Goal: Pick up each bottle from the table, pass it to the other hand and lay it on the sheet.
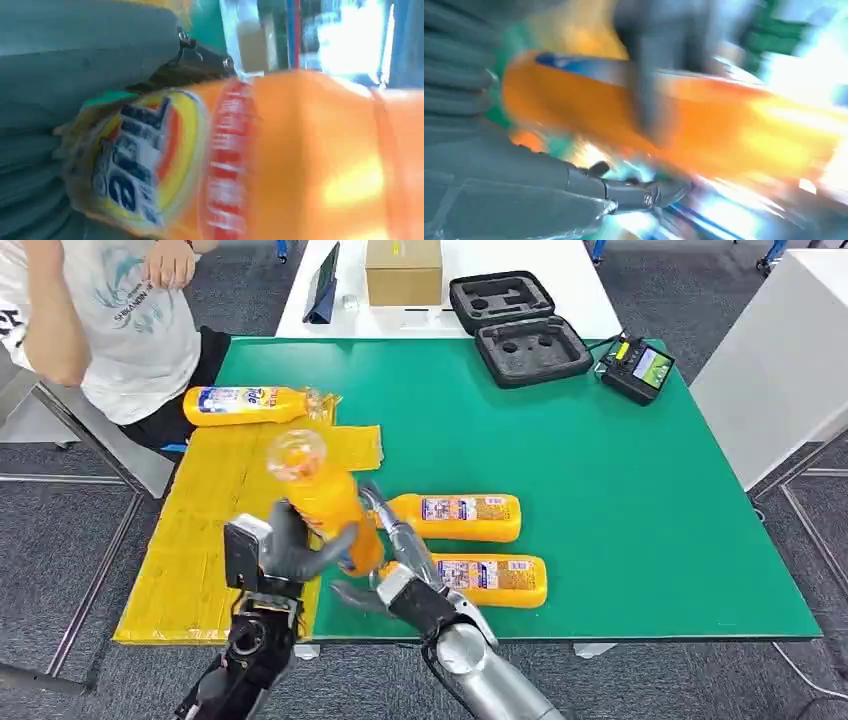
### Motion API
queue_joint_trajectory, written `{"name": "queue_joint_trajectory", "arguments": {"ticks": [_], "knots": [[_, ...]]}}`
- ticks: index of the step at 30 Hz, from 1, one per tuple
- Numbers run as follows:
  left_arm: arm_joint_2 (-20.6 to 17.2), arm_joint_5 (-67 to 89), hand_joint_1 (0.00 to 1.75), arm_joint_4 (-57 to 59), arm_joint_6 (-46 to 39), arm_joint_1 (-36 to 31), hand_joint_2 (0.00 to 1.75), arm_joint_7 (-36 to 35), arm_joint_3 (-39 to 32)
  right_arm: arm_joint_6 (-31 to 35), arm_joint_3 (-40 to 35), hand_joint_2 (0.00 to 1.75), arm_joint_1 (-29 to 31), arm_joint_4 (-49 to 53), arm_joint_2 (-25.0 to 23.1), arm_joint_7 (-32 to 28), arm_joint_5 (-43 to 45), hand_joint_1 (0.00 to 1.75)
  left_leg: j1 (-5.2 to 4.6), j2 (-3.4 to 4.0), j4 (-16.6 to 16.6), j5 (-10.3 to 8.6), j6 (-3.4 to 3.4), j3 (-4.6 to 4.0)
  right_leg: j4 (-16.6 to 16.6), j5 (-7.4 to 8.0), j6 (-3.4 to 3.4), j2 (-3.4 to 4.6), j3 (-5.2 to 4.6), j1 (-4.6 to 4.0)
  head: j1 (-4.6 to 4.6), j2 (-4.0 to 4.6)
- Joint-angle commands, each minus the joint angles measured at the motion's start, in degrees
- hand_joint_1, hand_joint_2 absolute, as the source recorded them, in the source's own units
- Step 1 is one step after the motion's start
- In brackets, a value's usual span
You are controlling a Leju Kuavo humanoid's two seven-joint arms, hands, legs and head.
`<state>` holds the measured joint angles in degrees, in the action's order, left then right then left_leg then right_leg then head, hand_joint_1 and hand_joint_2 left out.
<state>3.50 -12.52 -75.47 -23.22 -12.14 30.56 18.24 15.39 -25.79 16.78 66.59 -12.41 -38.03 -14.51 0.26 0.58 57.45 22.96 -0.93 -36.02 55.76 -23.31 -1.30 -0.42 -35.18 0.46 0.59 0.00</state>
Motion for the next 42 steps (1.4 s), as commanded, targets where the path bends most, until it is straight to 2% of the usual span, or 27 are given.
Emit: {"name": "queue_joint_trajectory", "arguments": {"ticks": [1,3,4,10,12,15,24,26,27,28,29,31,33,37,42], "knots": [[-2.71,4.99,1.75,5.19,-6.57,-0.50,1.75,3.13,-10.25,7.32,-2.78,0.00,-3.28,17.74,2.78,-1.97,2.14,0.00,0.13,0.17,-0.01,0.08,0.11,0.16,-0.04,-0.04,0.08,0.19,0.08,-0.07,0.04,0.00],[-3.48,8.08,1.75,6.51,-10.02,-0.95,1.75,4.08,-12.45,12.90,-5.06,0.00,-2.72,20.85,3.63,-1.97,3.51,0.00,0.10,-0.17,-0.02,0.03,0.07,0.24,0.00,-0.21,0.08,-0.12,0.23,-0.02,-0.02,0.00],[-3.48,11.10,1.75,7.85,-12.64,-1.71,1.75,4.97,-14.09,15.33,-6.80,0.00,-2.23,22.49,4.36,-1.97,4.72,0.00,0.15,-0.08,-0.01,-0.07,0.01,0.04,0.00,-0.10,0.07,-0.09,0.03,-0.05,0.02,0.00],[-4.06,12.08,1.75,11.74,-11.55,-4.55,1.75,4.49,-16.75,14.87,-8.19,0.00,-1.72,21.71,4.27,-1.97,5.11,0.00,0.17,-0.10,-0.05,0.02,0.05,0.31,-0.01,-0.17,0.10,-0.06,0.31,-0.05,0.02,0.00],[-4.52,15.62,1.75,12.80,-14.31,-5.77,1.75,5.95,-16.52,14.40,-8.60,0.00,-1.50,21.20,4.00,-1.97,5.24,0.00,0.18,-0.19,-0.02,0.01,0.05,0.24,-0.02,-0.17,0.10,-0.14,0.28,-0.09,0.04,0.00],[-5.96,21.19,1.75,16.23,-15.48,-8.23,1.75,2.82,-14.81,13.69,-8.66,0.00,-1.00,19.88,3.35,-1.97,4.99,0.00,0.18,-0.18,0.00,-0.04,0.03,0.14,-0.01,-0.12,0.08,-0.17,0.20,-0.08,0.02,0.00],[-5.79,21.45,1.75,16.42,-15.17,-8.31,1.75,2.70,-15.08,13.61,-8.58,0.00,-0.98,19.90,3.39,-1.97,5.02,0.00,0.16,-0.18,-0.01,0.00,0.03,0.21,0.00,-0.15,0.07,-0.14,0.25,-0.06,0.02,0.00],[-6.40,23.62,1.75,17.72,-12.29,-8.99,1.75,-0.90,-14.03,13.00,-8.54,0.00,-0.95,20.04,3.29,-1.97,5.18,0.00,0.16,-0.16,0.00,0.05,0.04,0.28,0.01,-0.19,0.08,-0.11,0.32,-0.06,0.02,0.00],[-8.27,33.88,1.75,21.66,-13.10,-11.16,1.75,-5.89,-10.06,12.85,-8.68,0.00,-0.73,19.92,3.14,-1.97,4.63,0.00,0.15,-0.14,-0.02,-0.03,0.03,0.15,-0.01,-0.11,0.07,-0.11,0.19,-0.06,0.02,0.00],[-7.44,35.59,1.75,21.98,-11.03,-12.00,1.75,-7.23,-10.96,12.06,-8.44,0.00,-0.80,19.87,2.78,-1.97,4.40,0.00,0.16,-0.14,0.00,0.00,0.03,0.19,0.01,-0.13,0.07,-0.10,0.22,-0.06,0.02,0.00],[-8.24,43.21,1.75,25.52,-10.40,-14.00,1.75,-11.42,-8.00,11.16,-8.40,0.00,-0.67,19.63,2.40,-1.97,4.28,0.00,0.17,-0.23,-0.02,-0.01,0.05,0.24,0.01,-0.16,0.09,-0.18,0.29,-0.07,0.02,0.00],[-7.40,49.78,1.75,28.75,-6.70,-16.76,1.75,-15.61,-6.14,9.92,-8.31,0.00,-0.34,18.98,1.73,-1.96,3.69,0.00,0.17,-0.35,0.01,-0.02,0.06,0.26,0.04,-0.19,0.10,-0.30,0.33,-0.07,0.02,0.00],[-6.57,55.41,1.75,34.82,0.98,-20.84,1.75,-19.10,-3.65,8.89,-8.86,0.00,0.85,17.62,1.14,-1.95,3.40,0.00,0.17,-0.40,0.03,-0.07,0.04,0.17,0.05,-0.17,0.09,-0.37,0.27,-0.07,0.02,0.00],[-6.38,59.94,1.75,43.71,11.32,-26.00,1.75,-22.41,-0.30,8.07,-9.36,0.00,2.12,14.66,0.66,-1.73,3.75,0.00,0.14,-0.30,-0.01,-0.16,0.03,0.06,0.01,-0.05,0.06,-0.27,0.13,-0.05,0.02,0.00],[-7.21,63.01,1.75,47.95,16.21,-27.83,1.75,-22.88,1.73,7.09,-9.43,0.00,2.47,13.20,0.47,-1.97,4.73,0.00,0.17,-0.14,-0.08,-0.07,0.07,0.38,-0.07,-0.07,0.08,-0.07,0.43,-0.09,0.02,0.00]]}}
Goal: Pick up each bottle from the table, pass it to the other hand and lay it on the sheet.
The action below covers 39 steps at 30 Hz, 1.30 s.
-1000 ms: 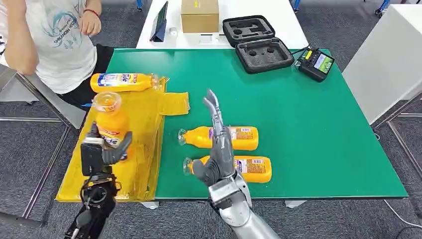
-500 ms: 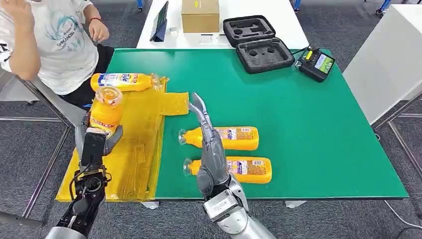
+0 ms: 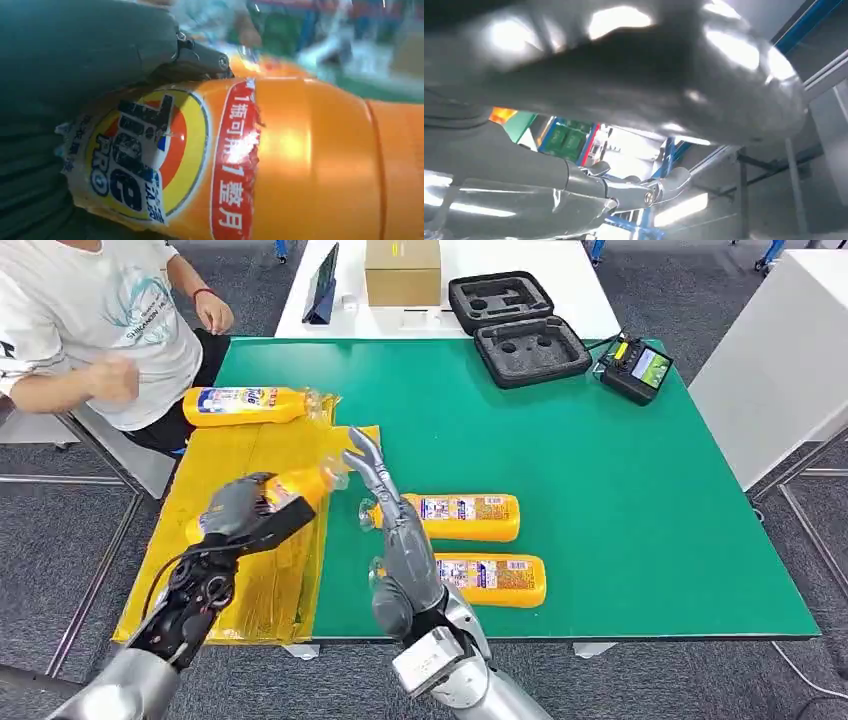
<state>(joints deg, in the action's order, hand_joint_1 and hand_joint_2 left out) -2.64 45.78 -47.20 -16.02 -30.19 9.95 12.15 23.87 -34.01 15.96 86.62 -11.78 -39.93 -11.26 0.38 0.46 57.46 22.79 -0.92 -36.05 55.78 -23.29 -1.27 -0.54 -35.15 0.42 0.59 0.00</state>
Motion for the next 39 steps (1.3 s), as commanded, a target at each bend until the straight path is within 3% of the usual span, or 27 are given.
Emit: {"name": "queue_joint_trajectory", "arguments": {"ticks": [1,10,13,15,23,24,26,30,31,35,39], "knots": [[-1.29,5.92,1.75,20.84,10.57,-10.38,1.75,-2.50,8.64,-1.67,-1.00,0.00,3.45,-7.18,-0.39,-0.07,1.86,0.00,0.00,0.02,-0.08,0.07,0.05,0.33,-0.06,-0.06,0.04,0.07,0.30,0.01,0.02,0.00],[-1.48,6.72,1.75,24.36,18.49,-12.91,1.75,-1.37,9.16,-1.70,-0.65,0.00,3.41,-7.85,-0.75,-0.06,1.92,0.00,0.04,0.15,-0.08,0.08,0.04,0.37,-0.04,-0.04,0.04,0.17,0.29,0.00,0.02,0.00],[-1.59,7.24,1.75,24.84,19.21,-12.79,1.75,-1.42,9.43,-1.79,-0.77,0.00,3.39,-8.12,-0.73,-0.07,1.93,0.00,0.06,0.20,-0.13,0.14,0.07,0.60,-0.08,-0.08,0.06,0.25,0.51,-0.02,0.02,0.00],[-1.51,7.56,1.62,25.20,19.78,-12.55,1.75,-1.44,9.32,-1.78,-0.86,0.00,3.36,-8.22,-0.72,-0.07,1.94,0.00,0.06,0.24,-0.14,0.18,0.08,0.71,-0.09,-0.09,0.07,0.32,0.60,-0.01,0.00,0.00],[-1.50,7.56,1.62,25.22,19.71,-12.43,1.75,-1.45,9.31,-1.78,-0.86,0.00,3.34,-8.23,-0.71,-0.07,1.94,0.00,0.03,0.23,-0.12,0.12,0.06,0.64,-0.06,-0.05,0.05,0.26,0.55,0.01,0.02,0.00],[-1.38,7.52,1.26,25.44,20.35,-12.53,1.75,-1.65,9.12,-1.82,-0.90,0.00,3.34,-8.13,-0.65,-0.05,1.87,0.00,0.05,0.25,-0.15,0.14,0.07,0.72,-0.09,-0.06,0.06,0.29,0.62,-0.01,0.02,0.00],[-0.93,6.03,0.00,25.71,21.48,-12.12,1.75,-1.53,7.44,-1.86,-1.00,0.00,3.09,-7.94,-0.50,0.08,1.62,0.00,0.03,0.24,-0.15,0.13,0.07,0.72,-0.08,-0.06,0.05,0.29,0.61,0.01,0.00,0.00],[-0.20,1.35,0.00,26.73,25.55,-11.80,1.75,0.54,3.47,-1.93,-1.12,0.00,2.84,-8.11,-0.30,0.55,1.18,0.00,0.03,0.24,-0.16,0.10,0.06,0.73,-0.09,-0.03,0.05,0.28,0.61,0.01,0.04,0.00],[-0.25,0.76,0.00,26.76,25.45,-11.67,0.00,0.60,2.87,-1.88,-1.13,0.00,2.73,-8.07,-0.28,0.61,1.04,0.00,0.02,0.28,-0.22,0.11,0.08,0.83,-0.13,-0.02,0.06,0.32,0.69,0.03,0.02,0.00],[0.17,-3.42,0.00,27.36,27.47,-11.54,0.00,1.89,-0.72,-1.78,-1.17,0.00,2.60,-7.93,-0.22,1.63,0.07,0.00,0.03,0.22,-0.25,0.13,0.09,1.01,-0.19,-0.04,0.08,0.30,0.91,0.01,0.02,0.00],[0.79,-12.43,0.00,27.13,28.55,-10.67,0.00,3.44,-8.78,-1.45,-0.92,0.00,1.68,-7.97,-0.05,1.93,-0.67,0.00,0.02,0.21,-0.26,0.11,0.08,1.09,-0.20,-0.02,0.07,0.29,0.98,0.02,0.02,0.00]]}}
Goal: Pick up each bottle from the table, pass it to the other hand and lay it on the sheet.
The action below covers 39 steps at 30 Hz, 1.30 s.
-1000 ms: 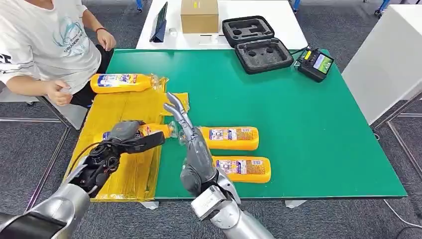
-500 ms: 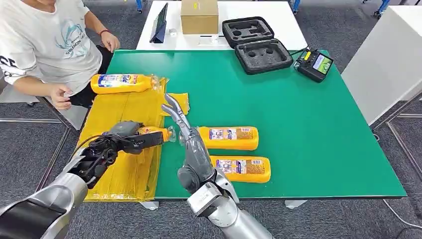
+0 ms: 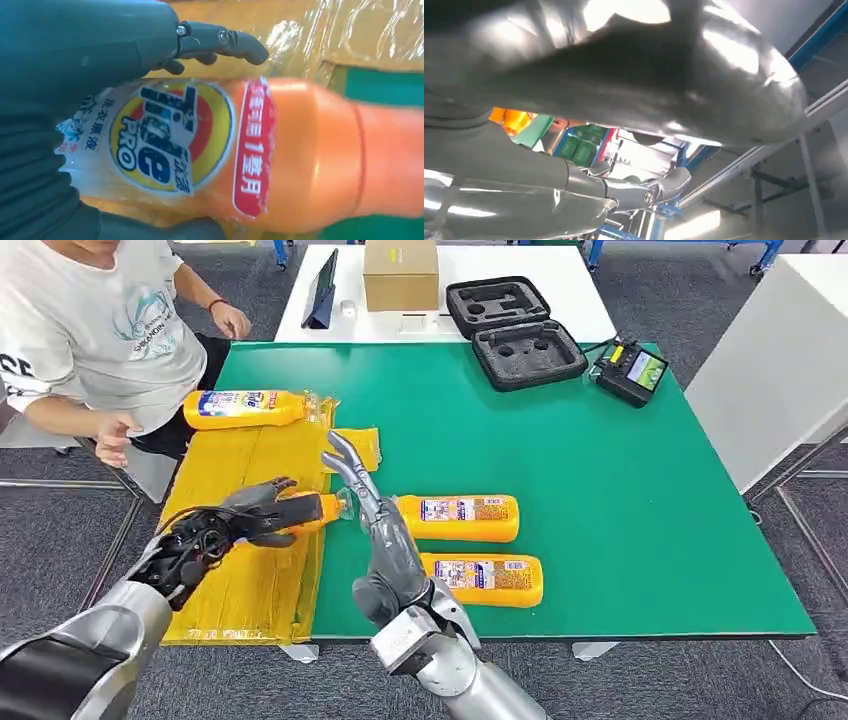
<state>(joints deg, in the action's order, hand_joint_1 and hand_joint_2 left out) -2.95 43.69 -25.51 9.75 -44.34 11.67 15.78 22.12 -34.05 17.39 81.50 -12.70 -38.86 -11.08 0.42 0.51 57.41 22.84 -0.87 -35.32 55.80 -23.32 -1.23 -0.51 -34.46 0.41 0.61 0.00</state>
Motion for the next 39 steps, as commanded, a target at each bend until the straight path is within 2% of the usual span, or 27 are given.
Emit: {"name": "queue_joint_trajectory", "arguments": {"ticks": [1,5,7,9,10,11,12,13,15,16,17,18,19,21,22,23,25,27,28,29,30,32,33,34,39], "knots": [[1.26,-13.71,0.00,5.81,4.54,3.67,0.00,1.81,-15.28,0.32,-0.86,0.00,0.09,-2.99,0.91,0.90,-0.99,0.00,-0.05,0.15,-0.18,0.04,0.01,0.34,-0.16,0.01,0.02,0.21,0.26,0.05,0.00,0.00],[1.38,-24.14,0.00,5.77,6.12,5.32,0.00,2.05,-23.70,0.67,-1.16,0.00,0.28,-4.57,0.72,1.17,-2.08,0.00,-0.07,0.20,-0.22,0.06,0.02,0.46,-0.19,0.01,0.01,0.27,0.38,0.06,0.00,0.00],[1.82,-26.85,0.00,5.05,0.84,5.71,0.00,2.81,-26.28,0.87,-1.49,0.00,0.34,-4.99,0.74,1.77,-2.80,0.00,-0.05,0.22,-0.28,0.07,0.04,0.54,-0.26,0.02,0.03,0.32,0.46,0.05,0.00,0.00],[1.87,-26.88,0.00,5.00,0.73,5.66,0.00,2.80,-26.26,0.86,-1.53,0.00,0.25,-5.01,0.74,1.76,-2.79,0.00,-0.06,0.16,-0.22,0.06,0.03,0.49,-0.21,0.00,0.02,0.24,0.42,0.05,0.00,0.00],[2.35,-30.18,0.00,4.07,-0.21,6.02,0.00,4.91,-28.93,1.02,-1.73,0.00,0.40,-5.19,0.81,2.00,-3.35,0.00,-0.07,0.09,-0.15,0.05,0.01,0.41,-0.13,-0.02,0.01,0.15,0.35,0.06,0.00,0.00],[2.74,-31.14,0.00,2.78,-6.80,6.61,0.00,7.71,-29.43,0.75,-1.94,0.00,0.56,-5.29,0.80,2.36,-3.42,0.00,-0.06,0.11,-0.17,0.05,0.02,0.42,-0.16,-0.01,0.01,0.18,0.36,0.05,0.00,0.00],[2.88,-31.15,0.00,2.77,-6.92,6.55,0.00,7.75,-29.37,0.74,-1.97,0.00,0.61,-5.28,0.71,2.41,-3.42,0.00,-0.05,0.13,-0.20,0.06,0.03,0.45,-0.20,0.00,0.02,0.21,0.38,0.04,-0.02,0.00],[3.85,-31.57,0.00,0.83,-18.13,6.88,0.00,12.26,-30.03,0.97,-2.11,0.00,0.80,-5.19,0.58,2.89,-3.77,0.00,-0.08,0.09,-0.15,0.05,0.02,0.38,-0.11,-0.03,0.01,0.14,0.33,0.07,0.00,0.00],[4.65,-34.06,0.00,-1.63,-24.86,7.93,0.00,16.65,-31.00,0.86,-2.66,0.00,1.28,-5.39,0.59,2.87,-3.73,0.00,-0.03,0.11,-0.15,0.07,0.04,0.38,-0.15,-0.02,0.02,0.18,0.33,0.02,0.00,0.00],[4.90,-34.07,0.00,-4.23,-30.98,9.30,0.00,22.34,-30.24,1.38,-3.02,0.00,1.36,-5.36,0.94,2.91,-4.41,0.00,-0.01,0.07,-0.11,0.09,0.04,0.35,-0.14,-0.04,0.03,0.16,0.32,0.00,0.00,0.00],[4.67,-34.20,0.00,-5.81,-34.23,10.32,0.00,25.24,-29.44,1.60,-3.28,0.00,1.34,-5.18,1.37,2.89,-4.74,0.00,0.00,0.08,-0.12,0.09,0.05,0.34,-0.14,-0.04,0.04,0.18,0.30,0.00,-0.02,0.00],[4.56,-34.30,0.00,-5.99,-34.15,10.47,0.00,25.23,-29.37,1.59,-3.28,0.00,1.31,-5.14,1.46,2.89,-4.74,0.00,0.00,0.07,-0.18,0.10,0.05,0.40,-0.19,-0.05,0.04,0.19,0.36,0.00,0.00,0.00],[4.60,-32.46,0.00,-10.73,-41.39,12.26,1.75,28.33,-27.89,3.75,-3.47,0.00,1.45,-4.96,1.93,2.69,-7.04,0.00,0.00,0.15,-0.13,0.14,0.06,0.39,-0.17,-0.06,0.04,0.28,0.31,0.00,-0.02,0.00],[4.48,-32.93,0.00,-13.97,-43.34,13.51,1.75,28.33,-26.95,4.75,-3.75,0.00,1.83,-4.77,2.63,3.45,-9.03,0.00,0.00,0.13,-0.08,0.11,0.03,0.23,-0.10,-0.04,0.01,0.23,0.19,0.01,0.02,0.00],[3.79,-31.22,0.00,-19.95,-48.26,15.57,1.75,28.33,-23.92,5.92,-4.47,0.00,2.73,-5.59,3.85,7.81,-15.07,0.00,0.03,0.15,-0.02,0.16,0.04,0.21,-0.08,-0.08,0.02,0.26,0.15,-0.02,-0.02,0.00],[3.63,-31.75,0.00,-22.72,-49.66,16.59,1.75,28.33,-23.17,7.43,-4.49,0.00,3.01,-5.68,4.33,9.49,-18.68,0.00,0.08,0.13,0.04,0.10,0.04,0.02,-0.04,-0.05,0.01,0.21,-0.05,-0.06,0.00,0.00],[5.28,-23.74,0.00,-31.17,-49.75,19.42,1.75,28.33,-28.63,5.83,-4.11,0.00,4.00,-6.74,6.36,18.44,-28.47,0.00,0.07,0.10,0.03,0.13,0.02,-0.02,-0.08,-0.09,0.00,0.19,-0.08,-0.05,-0.02,0.00],[5.83,-23.09,0.00,-33.04,-49.75,20.35,1.75,28.33,-29.68,5.21,-3.41,0.00,3.90,-6.51,6.58,20.42,-30.27,0.00,0.08,0.12,0.04,0.10,0.01,-0.14,-0.10,-0.04,-0.01,0.19,-0.16,-0.06,0.02,0.00],[5.72,-22.16,0.00,-37.18,-49.75,22.22,1.75,28.33,-29.86,3.55,-2.60,1.75,4.29,-7.59,8.01,24.95,-35.44,0.00,0.08,0.11,0.06,0.17,0.00,-0.07,-0.09,-0.10,-0.02,0.21,-0.08,-0.05,0.00,0.00],[5.91,-23.97,0.00,-39.56,-49.75,23.74,1.75,28.33,-29.46,2.71,-0.95,1.75,3.29,-6.62,8.48,27.72,-37.43,0.00,0.06,0.03,0.05,0.16,0.00,-0.07,-0.08,-0.13,-0.02,0.14,-0.08,-0.03,-0.02,0.00],[5.91,-23.97,0.00,-39.56,-49.75,23.74,1.75,28.33,-29.46,2.71,-0.95,1.75,3.29,-6.62,8.48,27.72,-37.43,0.00,0.03,0.07,0.02,0.07,0.00,-0.23,-0.08,-0.04,-0.02,0.14,-0.24,-0.02,-0.02,0.00],[5.56,-25.23,0.00,-45.61,-49.75,27.66,1.75,28.33,-28.43,-4.06,0.98,1.75,2.54,-5.61,11.59,35.05,-43.40,0.00,0.04,0.07,0.00,0.15,0.00,-0.11,-0.12,-0.10,0.00,0.20,-0.11,-0.02,0.00,0.00],[5.56,-25.23,0.00,-45.61,-49.75,27.66,1.75,28.33,-28.43,-4.06,0.98,1.75,2.54,-5.61,11.59,35.05,-43.40,0.00,-0.02,0.04,0.00,0.10,0.00,-0.22,-0.12,-0.05,-0.02,0.17,-0.22,-0.01,0.00,0.00],[5.45,-25.74,0.00,-48.71,-49.75,29.82,1.75,28.33,-28.45,-9.61,1.94,1.75,2.40,-5.58,13.56,38.79,-46.32,0.00,-0.02,0.01,-0.02,0.16,0.00,-0.12,-0.14,-0.11,-0.03,0.15,-0.12,0.00,-0.02,0.00],[6.04,-25.99,0.00,-53.76,-49.75,34.41,1.75,28.33,-29.04,-14.21,3.61,1.75,0.30,-7.62,15.97,41.94,-50.65,0.00,-0.03,-0.03,0.00,0.17,-0.01,-0.16,-0.14,-0.13,-0.02,0.10,-0.16,0.00,0.00,0.00]]}}
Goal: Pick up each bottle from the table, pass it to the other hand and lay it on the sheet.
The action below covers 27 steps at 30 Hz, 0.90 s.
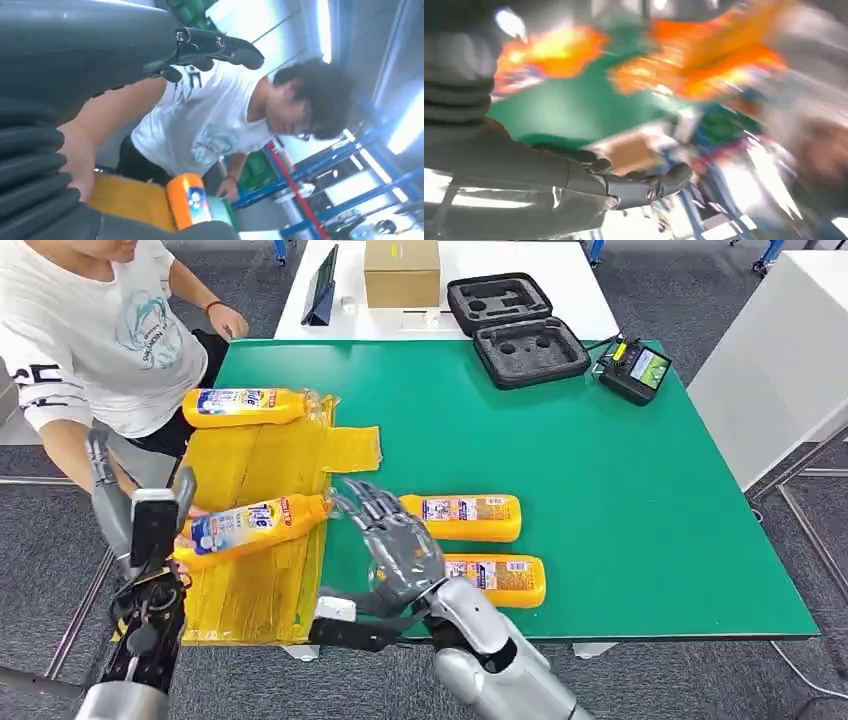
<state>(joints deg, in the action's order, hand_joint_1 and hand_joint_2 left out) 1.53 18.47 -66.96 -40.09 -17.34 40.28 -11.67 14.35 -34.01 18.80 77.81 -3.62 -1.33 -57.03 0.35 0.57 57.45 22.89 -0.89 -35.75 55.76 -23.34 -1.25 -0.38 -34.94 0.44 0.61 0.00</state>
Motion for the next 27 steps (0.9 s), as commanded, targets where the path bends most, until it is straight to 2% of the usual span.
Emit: {"name": "queue_joint_trajectory", "arguments": {"ticks": [1,5,16,18,21,27], "knots": [[1.42,-0.97,0.00,-13.13,0.09,8.31,1.75,-0.28,-1.64,-6.33,4.26,1.75,-1.58,-4.23,7.23,4.10,-3.88,0.00,0.03,-0.08,-0.07,0.15,0.01,0.35,-0.13,-0.13,0.00,0.00,0.40,-0.02,-0.02,0.00],[-0.06,-3.14,0.00,-14.10,0.09,10.98,1.75,-0.28,-0.72,-7.16,5.21,1.75,-3.82,-3.36,9.84,3.34,-2.18,0.00,0.03,-0.10,-0.06,0.11,0.01,0.16,-0.09,-0.08,0.01,-0.01,0.21,-0.02,0.00,0.00],[2.43,1.41,0.00,-15.67,0.09,12.53,1.75,-0.28,-3.71,-7.96,5.24,1.75,-7.76,-2.63,11.86,3.05,-0.25,0.00,0.02,-0.11,-0.04,0.09,0.01,0.02,-0.04,-0.07,0.01,-0.02,0.05,0.00,0.00,0.00],[1.96,0.07,0.00,-15.51,0.09,13.04,1.75,-0.28,-3.26,-8.54,5.69,1.75,-7.12,-4.59,12.16,3.33,0.67,0.00,0.04,-0.18,-0.05,0.18,0.02,0.23,-0.08,-0.17,0.02,-0.05,0.28,-0.02,0.00,0.00],[1.67,-0.80,0.00,-15.39,0.09,13.57,1.75,-0.28,-2.66,-8.99,6.31,1.75,-5.95,-6.86,12.14,3.80,1.24,0.00,0.01,-0.06,-0.05,0.11,0.00,0.04,-0.06,-0.06,0.01,0.04,0.07,0.00,0.02,0.00],[1.03,-2.83,0.00,-13.04,0.09,13.40,1.75,-0.28,-1.13,-9.66,8.47,1.75,-3.98,-10.83,12.19,4.98,3.90,0.00,0.02,-0.10,-0.07,0.15,0.03,0.22,-0.09,-0.11,0.03,0.03,0.26,-0.01,0.02,0.00]]}}
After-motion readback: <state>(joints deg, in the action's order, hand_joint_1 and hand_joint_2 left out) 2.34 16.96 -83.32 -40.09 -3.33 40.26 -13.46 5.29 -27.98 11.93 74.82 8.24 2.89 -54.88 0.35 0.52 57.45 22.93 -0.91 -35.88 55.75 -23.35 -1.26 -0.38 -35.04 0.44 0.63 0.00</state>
